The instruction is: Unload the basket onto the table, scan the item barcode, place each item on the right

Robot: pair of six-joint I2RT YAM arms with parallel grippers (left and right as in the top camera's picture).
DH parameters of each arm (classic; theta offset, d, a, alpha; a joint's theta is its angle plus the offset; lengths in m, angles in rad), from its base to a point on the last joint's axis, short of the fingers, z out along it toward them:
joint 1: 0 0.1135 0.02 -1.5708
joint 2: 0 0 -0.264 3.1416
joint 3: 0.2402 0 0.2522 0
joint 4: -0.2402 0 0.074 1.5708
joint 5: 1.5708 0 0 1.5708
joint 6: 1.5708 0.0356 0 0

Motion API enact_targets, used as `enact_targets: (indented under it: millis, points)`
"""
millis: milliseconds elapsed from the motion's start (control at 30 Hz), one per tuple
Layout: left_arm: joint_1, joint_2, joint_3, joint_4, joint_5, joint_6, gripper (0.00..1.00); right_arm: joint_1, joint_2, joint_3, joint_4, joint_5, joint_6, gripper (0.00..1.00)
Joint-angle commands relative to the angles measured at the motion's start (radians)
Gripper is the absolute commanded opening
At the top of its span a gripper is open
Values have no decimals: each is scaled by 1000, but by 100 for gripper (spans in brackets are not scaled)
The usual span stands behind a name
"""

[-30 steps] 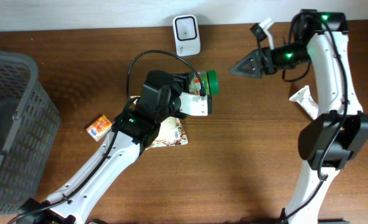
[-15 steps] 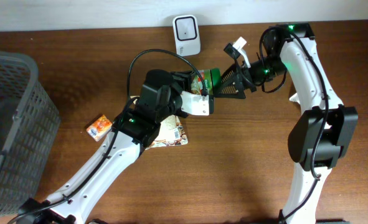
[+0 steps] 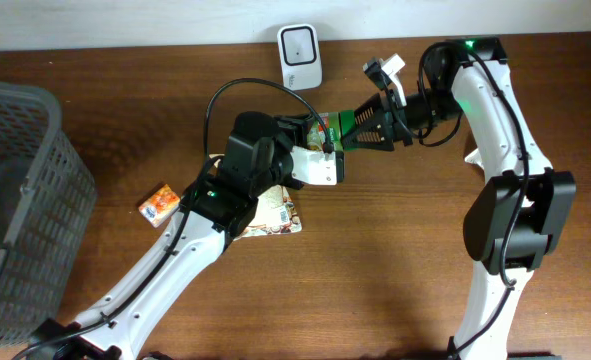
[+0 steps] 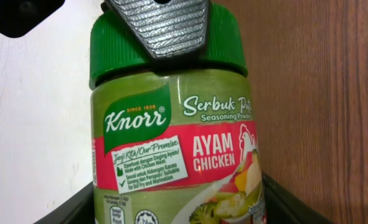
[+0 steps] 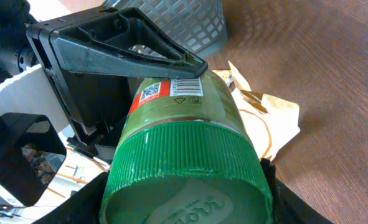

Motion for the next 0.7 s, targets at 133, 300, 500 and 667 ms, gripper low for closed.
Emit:
enact_targets:
  millis: [133,300,500,667]
  points:
    - [2,-14,17,18,11,-45,0,5,3,-4,-7,-21,-18,39]
    - [2,-14,17,39,11,-91,24,5,3,-4,-7,-21,-15,17]
    - [39,-136,17,260,-214,-524,99,-6,3,-1,77,-33,-19,4]
    - [234,-389,17,-9,-240,-825,99,-9,3,-1,200,34,-179,4]
